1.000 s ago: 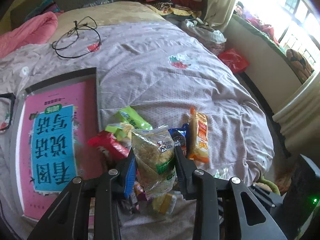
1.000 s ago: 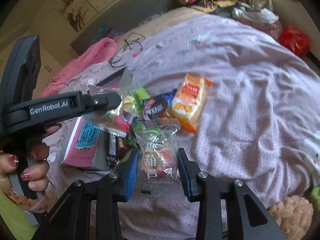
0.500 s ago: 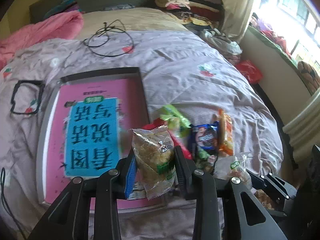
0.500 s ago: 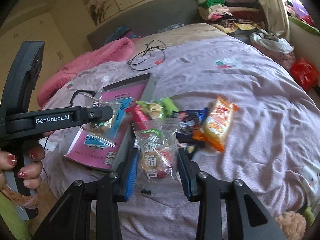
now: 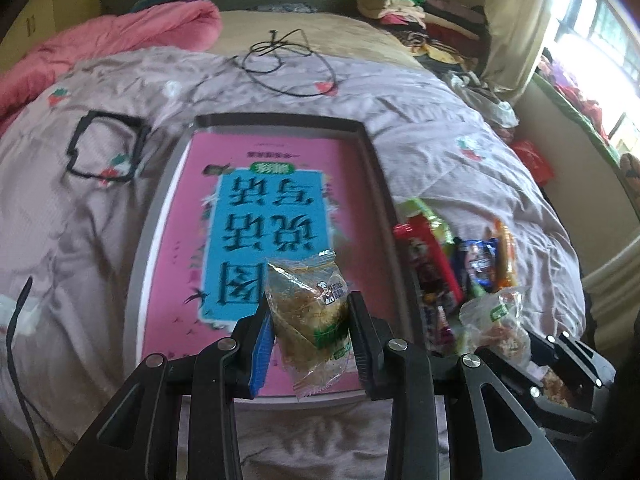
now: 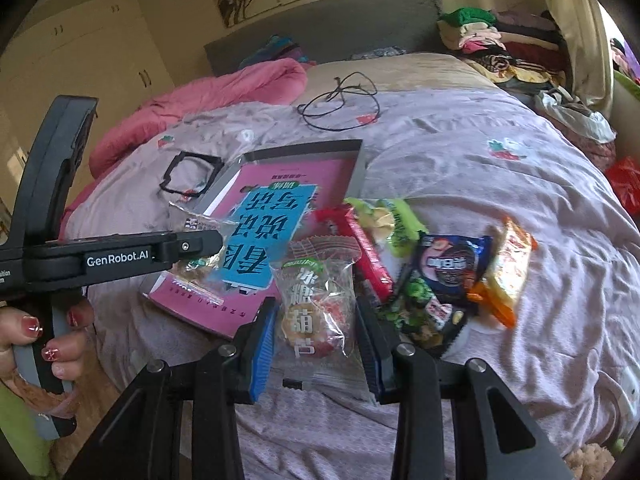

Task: Organize snacks
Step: 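Carry both bags onto the tray while the right tool opens to release its cookie bag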

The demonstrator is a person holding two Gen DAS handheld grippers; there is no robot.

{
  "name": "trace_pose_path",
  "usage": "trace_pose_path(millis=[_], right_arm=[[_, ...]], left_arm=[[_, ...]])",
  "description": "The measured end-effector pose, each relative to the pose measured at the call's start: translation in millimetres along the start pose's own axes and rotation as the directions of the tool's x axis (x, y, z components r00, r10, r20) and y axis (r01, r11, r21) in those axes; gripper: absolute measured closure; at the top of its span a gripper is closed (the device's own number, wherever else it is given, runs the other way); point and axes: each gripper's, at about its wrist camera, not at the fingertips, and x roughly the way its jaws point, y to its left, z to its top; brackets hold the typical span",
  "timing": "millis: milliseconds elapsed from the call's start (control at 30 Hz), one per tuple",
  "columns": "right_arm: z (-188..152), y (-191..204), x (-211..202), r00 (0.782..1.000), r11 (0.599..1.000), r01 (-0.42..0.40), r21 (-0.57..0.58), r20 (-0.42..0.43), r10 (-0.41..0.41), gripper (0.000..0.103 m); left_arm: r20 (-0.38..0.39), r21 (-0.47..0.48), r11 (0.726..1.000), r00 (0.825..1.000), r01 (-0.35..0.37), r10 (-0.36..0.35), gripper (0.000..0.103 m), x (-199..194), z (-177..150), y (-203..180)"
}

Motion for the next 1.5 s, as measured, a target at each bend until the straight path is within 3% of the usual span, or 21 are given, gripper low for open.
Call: trace_pose_path(millis=[767, 1500], right_arm=[[20, 36, 56, 0.998, 0.997, -0.011, -0.076, -0.055, 0.007, 0.065], [15, 40, 83, 0.995, 0.994, 0.003, -0.109, -0.094, -0.013, 0.064]], left_arm=[[-0.032, -0.060, 0.997, 0.998, -0.046, 0.045, 0.067, 25, -11, 36], [-0.027, -0.035, 0.997, 0.997, -0.069, 0.068, 0.069, 39, -12, 35]])
